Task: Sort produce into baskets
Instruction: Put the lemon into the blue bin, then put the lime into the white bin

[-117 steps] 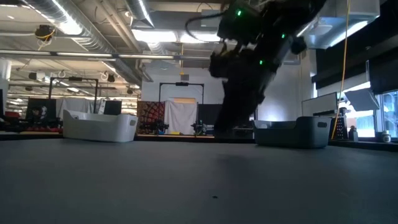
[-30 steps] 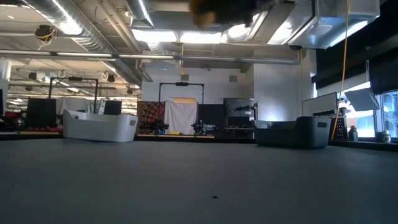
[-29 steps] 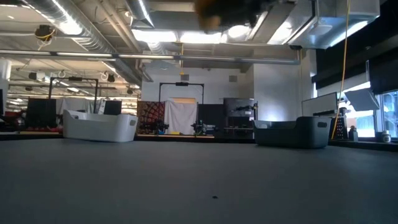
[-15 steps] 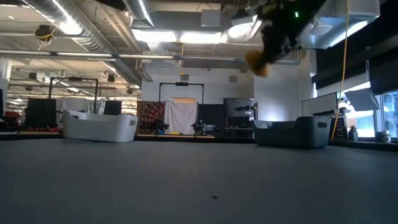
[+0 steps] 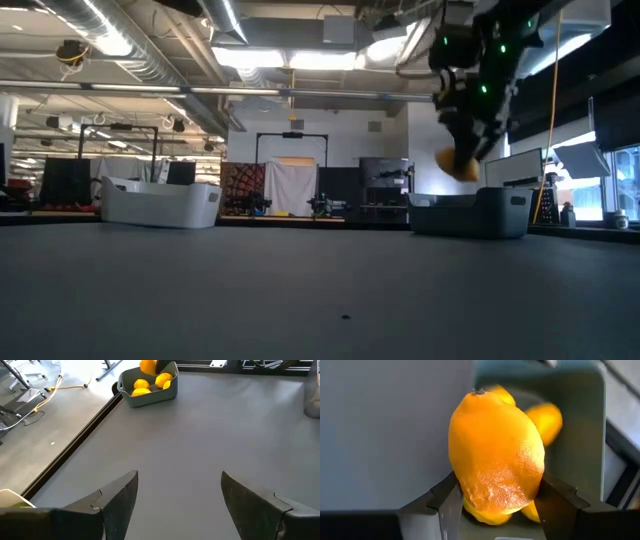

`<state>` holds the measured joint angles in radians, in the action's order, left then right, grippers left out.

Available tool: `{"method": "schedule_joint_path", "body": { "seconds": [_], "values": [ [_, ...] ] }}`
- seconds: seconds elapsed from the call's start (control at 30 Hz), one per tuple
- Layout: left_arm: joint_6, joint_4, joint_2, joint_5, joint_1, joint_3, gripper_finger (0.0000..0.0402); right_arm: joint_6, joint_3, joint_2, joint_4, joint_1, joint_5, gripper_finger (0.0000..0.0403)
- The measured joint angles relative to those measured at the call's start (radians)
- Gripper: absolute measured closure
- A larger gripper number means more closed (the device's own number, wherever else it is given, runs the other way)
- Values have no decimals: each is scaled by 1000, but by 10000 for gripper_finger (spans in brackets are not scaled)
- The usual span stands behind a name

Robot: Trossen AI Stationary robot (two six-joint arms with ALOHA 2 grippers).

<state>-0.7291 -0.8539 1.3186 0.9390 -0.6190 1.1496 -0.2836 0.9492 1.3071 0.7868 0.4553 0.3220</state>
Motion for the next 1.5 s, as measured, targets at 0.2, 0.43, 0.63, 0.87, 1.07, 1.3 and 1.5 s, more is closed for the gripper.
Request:
{"method": "schedule_joint_path", "body": {
  "seconds": [0.2,0.43,0.63,0.87,1.07,1.3,1.5],
  "values": [
    [2,0,0,0,0,0,121,-3,-112,0,-70,105,-79,198],
    [3,0,0,1,7,0,121,-4,-205,0,-224,130,-87,198],
    [-1,1,0,2,7,0,121,-4,-229,0,-267,128,-70,198],
    [-1,1,0,2,7,0,121,-6,-252,1,-250,129,-44,158],
    [2,1,0,2,7,0,121,-6,-248,1,-258,128,-44,100],
    [-1,5,0,-5,23,0,78,16,-162,-2,-262,126,-62,90],
    [50,5,0,-44,17,0,55,20,-75,-3,-282,18,-114,99]
  ]
}}
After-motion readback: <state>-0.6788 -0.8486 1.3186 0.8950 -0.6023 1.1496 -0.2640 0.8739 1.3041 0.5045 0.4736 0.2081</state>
